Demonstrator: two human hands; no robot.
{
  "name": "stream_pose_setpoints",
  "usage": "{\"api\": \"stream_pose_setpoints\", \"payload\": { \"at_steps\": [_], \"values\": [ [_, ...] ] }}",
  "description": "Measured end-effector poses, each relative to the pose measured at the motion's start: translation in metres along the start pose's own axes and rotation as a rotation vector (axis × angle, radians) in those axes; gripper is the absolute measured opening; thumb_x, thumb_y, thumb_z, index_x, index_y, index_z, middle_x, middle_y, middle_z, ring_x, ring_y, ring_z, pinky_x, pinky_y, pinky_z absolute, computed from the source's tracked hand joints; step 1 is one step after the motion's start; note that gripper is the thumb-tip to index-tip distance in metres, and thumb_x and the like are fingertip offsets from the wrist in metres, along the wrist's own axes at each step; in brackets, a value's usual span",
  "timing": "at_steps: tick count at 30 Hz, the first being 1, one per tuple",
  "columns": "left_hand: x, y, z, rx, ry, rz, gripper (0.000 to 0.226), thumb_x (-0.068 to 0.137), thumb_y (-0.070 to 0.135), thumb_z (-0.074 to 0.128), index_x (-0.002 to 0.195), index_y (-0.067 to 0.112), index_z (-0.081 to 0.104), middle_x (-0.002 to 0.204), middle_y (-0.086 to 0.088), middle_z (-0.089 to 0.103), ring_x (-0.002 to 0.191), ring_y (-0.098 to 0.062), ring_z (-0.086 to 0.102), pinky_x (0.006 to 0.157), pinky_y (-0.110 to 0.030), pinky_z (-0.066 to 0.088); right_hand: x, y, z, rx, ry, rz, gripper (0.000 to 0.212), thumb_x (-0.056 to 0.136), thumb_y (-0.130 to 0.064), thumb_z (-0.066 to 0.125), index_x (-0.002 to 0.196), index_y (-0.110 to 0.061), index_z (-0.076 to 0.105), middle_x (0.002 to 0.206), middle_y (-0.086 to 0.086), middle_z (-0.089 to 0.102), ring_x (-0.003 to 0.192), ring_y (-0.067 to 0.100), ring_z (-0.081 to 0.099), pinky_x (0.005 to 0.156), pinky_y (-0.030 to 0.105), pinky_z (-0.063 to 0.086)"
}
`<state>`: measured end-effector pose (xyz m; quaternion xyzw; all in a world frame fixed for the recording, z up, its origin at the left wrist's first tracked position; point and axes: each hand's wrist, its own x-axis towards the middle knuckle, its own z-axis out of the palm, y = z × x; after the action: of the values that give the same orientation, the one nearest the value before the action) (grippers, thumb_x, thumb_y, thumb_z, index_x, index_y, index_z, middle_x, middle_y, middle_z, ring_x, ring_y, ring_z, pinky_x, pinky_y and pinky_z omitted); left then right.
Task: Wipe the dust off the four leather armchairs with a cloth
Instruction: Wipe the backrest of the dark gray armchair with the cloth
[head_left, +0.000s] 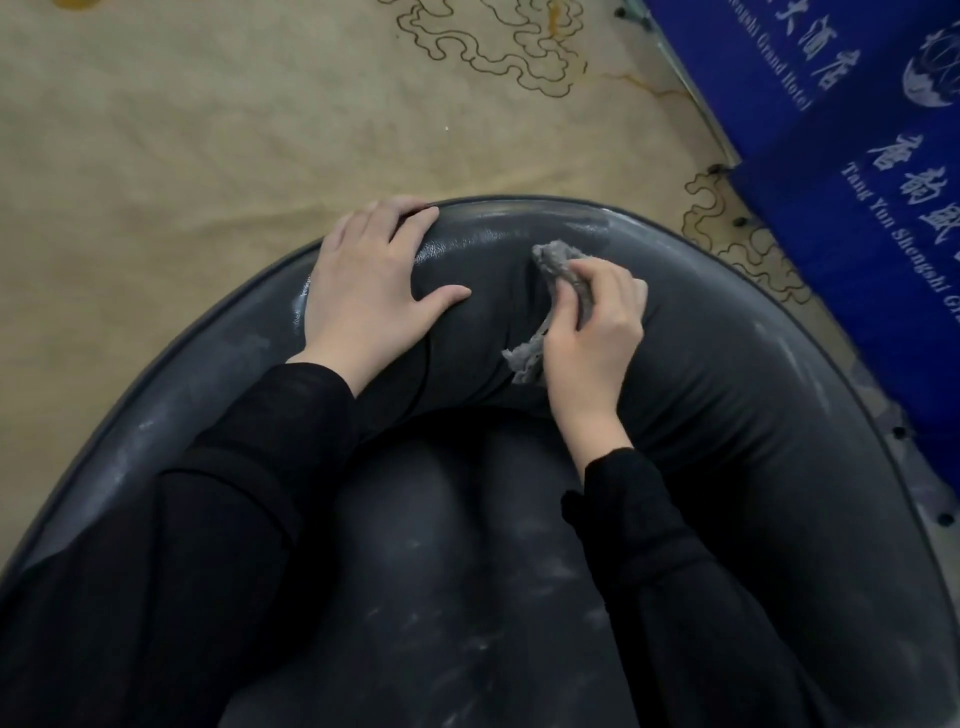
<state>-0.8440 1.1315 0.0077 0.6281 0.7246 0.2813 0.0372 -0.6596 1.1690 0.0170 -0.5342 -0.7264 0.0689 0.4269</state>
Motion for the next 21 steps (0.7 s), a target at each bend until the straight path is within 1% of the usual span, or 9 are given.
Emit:
{"api": "stream_pose_setpoints", "payload": {
  "at_steps": [1, 4, 7, 10, 12, 14, 18, 21],
  "values": [
    [0.000, 0.000, 0.000, 0.004, -0.001, 0.002, 0.069, 0.081, 0.053, 0.066, 0.135, 0.012, 0.052, 0.136, -0.001, 0.050, 0.122, -0.026, 0.047, 0.106, -0.038, 0.031, -0.002, 0.003, 0.000, -0.009, -0.008, -0.003, 0.013, 0.083, 0.005, 0.060, 0.094, 0.000, 0.065, 0.096, 0.008, 0.064, 0.089, 0.021, 0.050, 0.084, 0.014, 0.036],
    [0.000, 0.001, -0.001, 0.024, 0.000, 0.001, 0.069, 0.082, 0.053, 0.066, 0.136, 0.011, 0.052, 0.136, -0.001, 0.050, 0.122, -0.026, 0.046, 0.106, -0.039, 0.032, -0.030, 0.008, -0.001, -0.015, -0.066, -0.016, 0.014, 0.082, 0.008, 0.060, 0.092, 0.000, 0.064, 0.095, 0.010, 0.063, 0.090, 0.021, 0.049, 0.086, 0.015, 0.035],
    [0.000, 0.002, -0.001, 0.033, -0.003, 0.003, 0.070, 0.082, 0.056, 0.062, 0.135, 0.010, 0.052, 0.135, -0.003, 0.051, 0.121, -0.027, 0.047, 0.106, -0.041, 0.033, -0.043, 0.010, -0.008, 0.001, -0.105, -0.012, 0.013, 0.082, 0.009, 0.062, 0.091, 0.000, 0.065, 0.094, 0.008, 0.063, 0.092, 0.019, 0.049, 0.088, 0.011, 0.035],
    [0.002, 0.005, 0.000, 0.038, 0.027, -0.014, 0.069, 0.086, 0.060, 0.050, 0.131, 0.009, 0.056, 0.132, -0.004, 0.054, 0.118, -0.029, 0.050, 0.103, -0.041, 0.034, -0.017, 0.010, -0.010, 0.020, -0.032, -0.010, 0.012, 0.083, 0.006, 0.061, 0.092, 0.001, 0.065, 0.094, 0.008, 0.063, 0.092, 0.019, 0.049, 0.087, 0.014, 0.037],
    [0.005, 0.010, 0.002, 0.026, 0.053, -0.048, 0.068, 0.087, 0.062, 0.047, 0.127, 0.009, 0.059, 0.127, -0.005, 0.056, 0.115, -0.030, 0.052, 0.100, -0.040, 0.035, -0.004, 0.011, -0.009, 0.016, -0.015, 0.004, 0.012, 0.084, 0.005, 0.060, 0.094, 0.000, 0.065, 0.096, 0.007, 0.063, 0.091, 0.019, 0.048, 0.086, 0.011, 0.035],
    [0.010, 0.017, 0.005, 0.026, 0.055, -0.053, 0.069, 0.084, 0.062, 0.049, 0.126, 0.008, 0.058, 0.124, -0.007, 0.057, 0.113, -0.031, 0.052, 0.097, -0.041, 0.036, -0.008, 0.014, -0.009, 0.005, -0.044, -0.009, 0.012, 0.084, 0.005, 0.060, 0.094, -0.001, 0.064, 0.096, 0.007, 0.063, 0.091, 0.018, 0.047, 0.087, 0.009, 0.033],
    [0.023, 0.038, 0.017, 0.015, 0.027, 0.043, 0.069, 0.083, 0.059, 0.054, 0.129, 0.007, 0.056, 0.126, -0.009, 0.055, 0.116, -0.032, 0.050, 0.099, -0.041, 0.035, -0.027, 0.021, -0.016, -0.010, -0.115, -0.037, 0.014, 0.083, 0.008, 0.061, 0.094, 0.000, 0.065, 0.097, 0.009, 0.064, 0.094, 0.018, 0.049, 0.091, 0.012, 0.035],
    [0.032, 0.050, 0.028, 0.022, 0.001, 0.080, 0.069, 0.082, 0.056, 0.061, 0.132, 0.009, 0.054, 0.131, -0.007, 0.053, 0.122, -0.029, 0.047, 0.103, -0.039, 0.031, -0.001, 0.021, -0.020, -0.006, -0.052, -0.061, 0.014, 0.083, 0.007, 0.061, 0.094, 0.001, 0.066, 0.096, 0.009, 0.065, 0.093, 0.018, 0.048, 0.087, 0.017, 0.039]
  ]
}}
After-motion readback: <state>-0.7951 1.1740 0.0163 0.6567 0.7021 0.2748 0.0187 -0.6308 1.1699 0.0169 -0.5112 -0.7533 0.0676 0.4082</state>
